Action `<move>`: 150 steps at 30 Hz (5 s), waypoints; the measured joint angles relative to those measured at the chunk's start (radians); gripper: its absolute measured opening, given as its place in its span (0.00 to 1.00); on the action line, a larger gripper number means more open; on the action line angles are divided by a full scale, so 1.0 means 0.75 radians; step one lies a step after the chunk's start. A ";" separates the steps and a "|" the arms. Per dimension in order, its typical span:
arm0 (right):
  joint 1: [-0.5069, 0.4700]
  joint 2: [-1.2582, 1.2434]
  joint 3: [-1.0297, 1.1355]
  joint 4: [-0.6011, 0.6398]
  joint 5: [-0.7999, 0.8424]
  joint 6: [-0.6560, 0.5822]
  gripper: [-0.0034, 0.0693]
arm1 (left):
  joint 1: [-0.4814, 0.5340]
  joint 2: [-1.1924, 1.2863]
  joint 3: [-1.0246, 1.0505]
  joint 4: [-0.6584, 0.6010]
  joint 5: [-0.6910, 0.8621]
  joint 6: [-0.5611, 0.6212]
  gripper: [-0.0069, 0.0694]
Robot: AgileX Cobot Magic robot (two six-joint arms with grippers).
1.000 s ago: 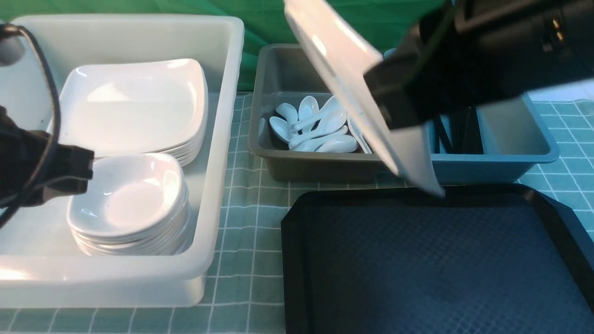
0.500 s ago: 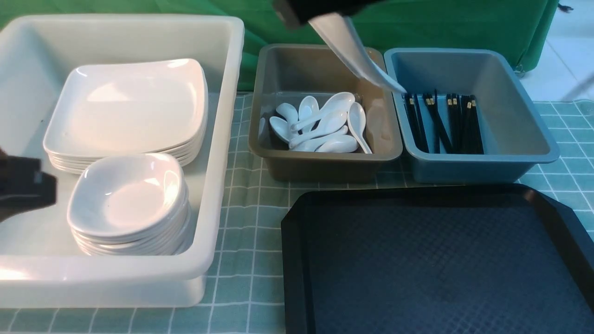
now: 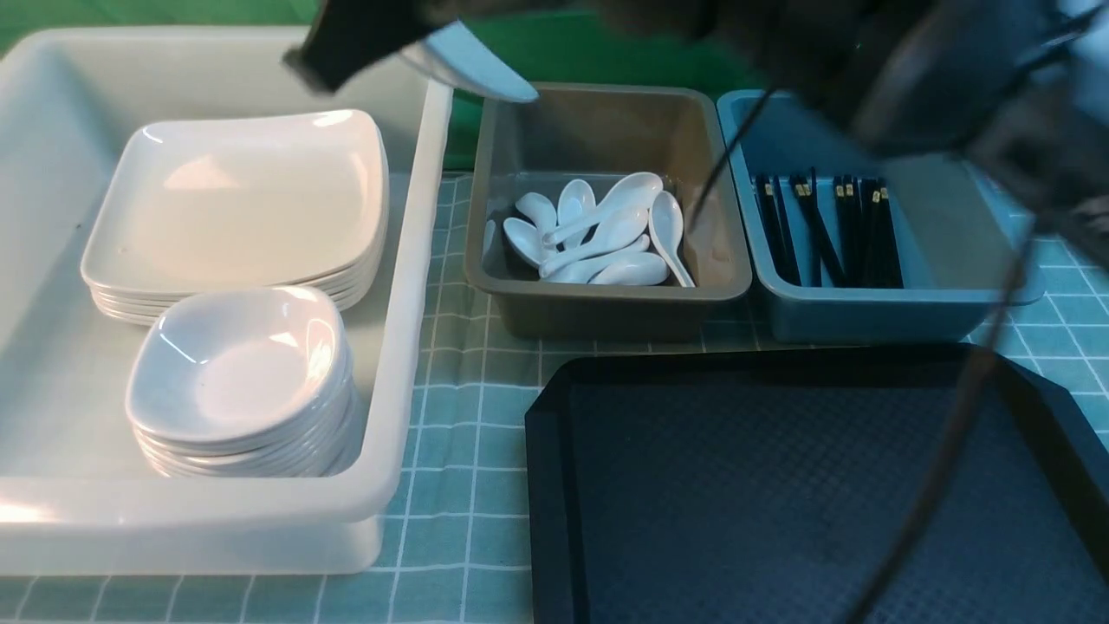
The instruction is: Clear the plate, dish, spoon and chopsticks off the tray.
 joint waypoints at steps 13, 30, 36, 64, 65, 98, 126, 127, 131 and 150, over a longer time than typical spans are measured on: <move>0.048 0.246 0.000 0.001 -0.197 -0.478 0.13 | 0.000 -0.093 0.000 0.000 0.042 -0.005 0.10; 0.104 0.336 -0.001 -0.015 -0.227 -0.738 0.13 | 0.000 -0.093 0.000 0.065 0.041 -0.001 0.10; 0.138 0.344 -0.001 0.005 -0.225 -0.720 0.13 | 0.000 -0.093 0.000 0.076 0.041 0.004 0.10; 0.132 0.344 -0.001 -0.012 -0.219 -0.615 0.61 | 0.000 -0.093 0.000 0.076 0.041 0.046 0.10; 0.132 0.344 -0.001 -0.015 -0.219 -0.608 0.65 | 0.000 -0.093 0.000 0.076 0.041 0.048 0.10; -0.418 -0.564 -0.006 -0.052 0.826 0.440 0.08 | 0.000 0.086 0.000 -0.165 -0.132 0.361 0.10; -0.465 -2.341 2.150 -0.187 -0.626 0.798 0.08 | 0.000 -0.264 0.151 -0.342 -0.215 0.501 0.10; -0.465 -2.345 2.153 -0.187 -0.635 0.815 0.08 | 0.000 -0.320 0.189 -0.338 -0.216 0.465 0.10; -0.465 -2.346 2.158 -0.187 -0.650 0.836 0.12 | 0.000 -0.460 0.286 -0.265 -0.235 0.307 0.10; -0.466 -2.346 2.158 -0.190 -0.652 0.841 0.24 | 0.000 -0.689 0.406 -0.177 -0.413 0.223 0.10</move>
